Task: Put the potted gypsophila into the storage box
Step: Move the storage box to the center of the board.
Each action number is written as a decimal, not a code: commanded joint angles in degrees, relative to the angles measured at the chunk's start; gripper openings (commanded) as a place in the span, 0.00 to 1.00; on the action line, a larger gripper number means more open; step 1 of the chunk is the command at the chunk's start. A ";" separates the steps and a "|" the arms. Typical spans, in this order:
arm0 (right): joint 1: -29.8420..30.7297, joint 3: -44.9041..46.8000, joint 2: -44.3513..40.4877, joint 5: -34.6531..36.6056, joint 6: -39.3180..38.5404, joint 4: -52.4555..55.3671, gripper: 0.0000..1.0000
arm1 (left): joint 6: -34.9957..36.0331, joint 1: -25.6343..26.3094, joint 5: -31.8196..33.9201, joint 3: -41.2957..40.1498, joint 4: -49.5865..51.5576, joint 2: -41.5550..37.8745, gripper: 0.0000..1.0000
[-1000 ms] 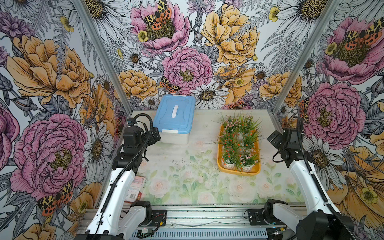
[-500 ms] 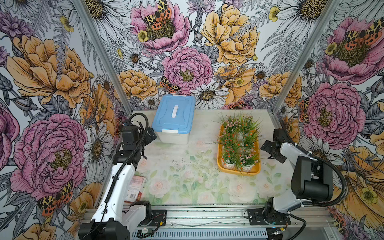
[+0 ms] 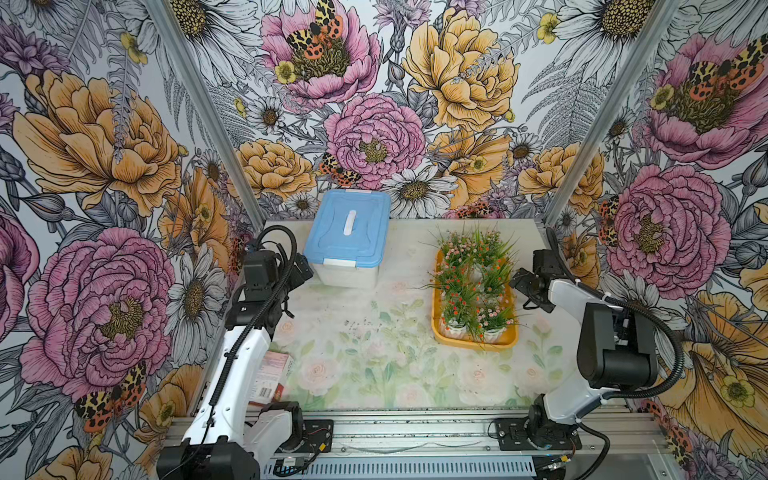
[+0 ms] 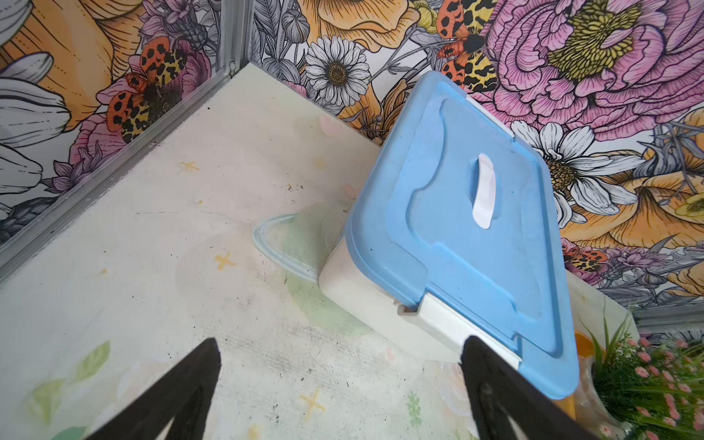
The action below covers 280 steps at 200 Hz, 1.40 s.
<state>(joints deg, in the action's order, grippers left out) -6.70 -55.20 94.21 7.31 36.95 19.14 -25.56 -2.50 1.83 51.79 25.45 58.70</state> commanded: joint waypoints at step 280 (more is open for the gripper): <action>2.30 7.12 -8.79 -8.60 -9.36 -4.01 1.00 | 2.02 -4.53 -3.74 -1.25 -2.11 -1.80 0.99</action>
<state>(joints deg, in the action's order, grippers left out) -4.49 -48.86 87.00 2.83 32.36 17.32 -23.64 -6.31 -2.15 51.59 24.97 57.98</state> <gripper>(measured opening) 0.995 0.988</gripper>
